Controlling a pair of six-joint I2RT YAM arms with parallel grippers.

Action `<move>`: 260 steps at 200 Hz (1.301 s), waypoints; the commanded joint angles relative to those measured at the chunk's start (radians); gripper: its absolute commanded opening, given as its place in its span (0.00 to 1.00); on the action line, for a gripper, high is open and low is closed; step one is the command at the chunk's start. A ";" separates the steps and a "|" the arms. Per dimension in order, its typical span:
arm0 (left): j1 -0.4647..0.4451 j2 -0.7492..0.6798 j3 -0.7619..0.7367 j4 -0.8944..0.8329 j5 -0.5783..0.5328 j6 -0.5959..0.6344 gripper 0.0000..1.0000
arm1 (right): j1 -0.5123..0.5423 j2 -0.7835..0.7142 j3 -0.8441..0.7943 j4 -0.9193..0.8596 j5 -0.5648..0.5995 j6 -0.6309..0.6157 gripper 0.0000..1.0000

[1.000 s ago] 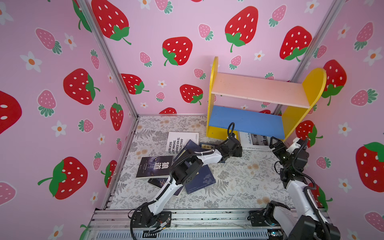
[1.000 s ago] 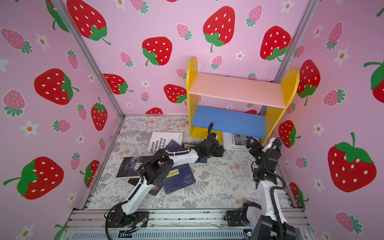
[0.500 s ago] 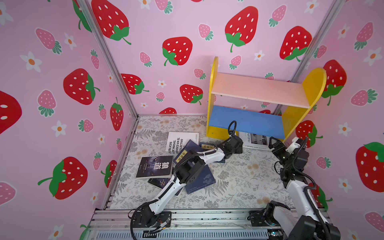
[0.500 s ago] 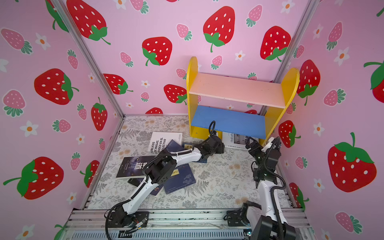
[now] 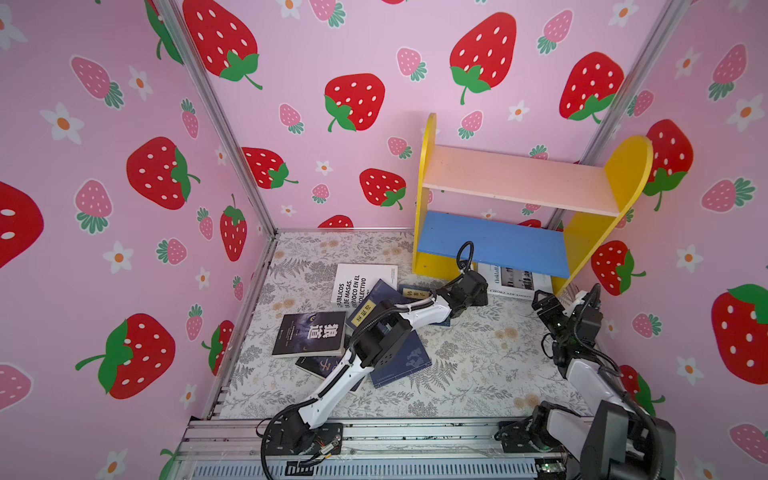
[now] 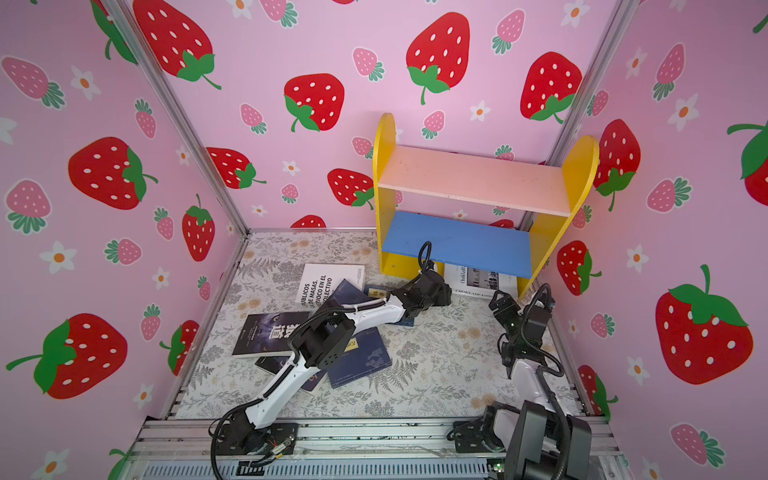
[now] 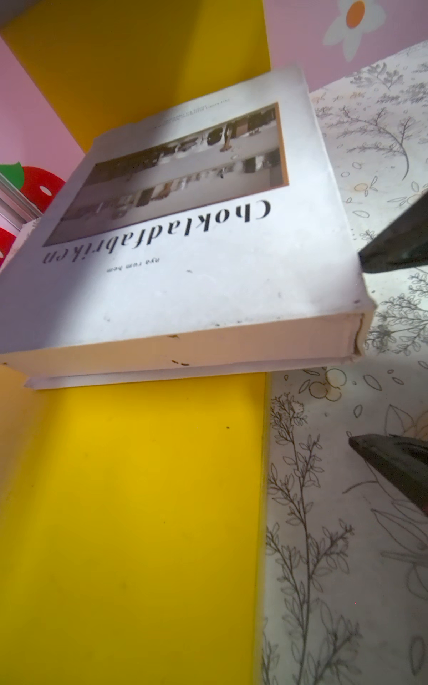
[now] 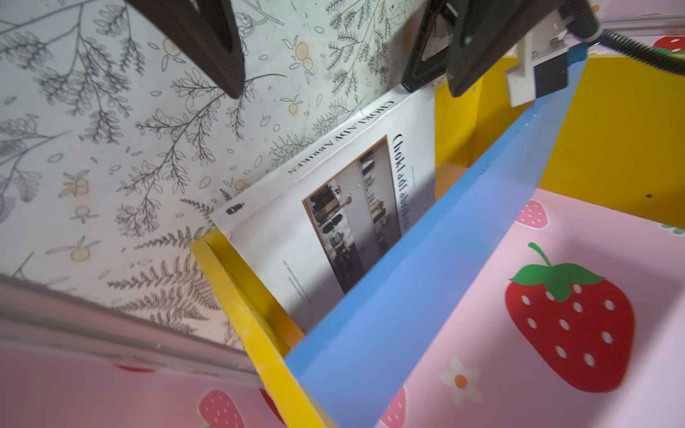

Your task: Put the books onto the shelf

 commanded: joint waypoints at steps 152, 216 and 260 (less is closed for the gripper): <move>-0.003 -0.098 -0.145 0.187 -0.113 0.052 0.92 | 0.006 0.268 -0.001 0.222 -0.060 0.076 0.83; 0.006 -0.059 -0.097 0.271 -0.048 0.111 0.99 | 0.013 0.253 -0.007 0.205 -0.108 0.069 0.85; 0.007 0.005 -0.004 0.282 -0.019 0.138 0.99 | 0.038 0.250 -0.032 0.197 -0.143 0.072 0.85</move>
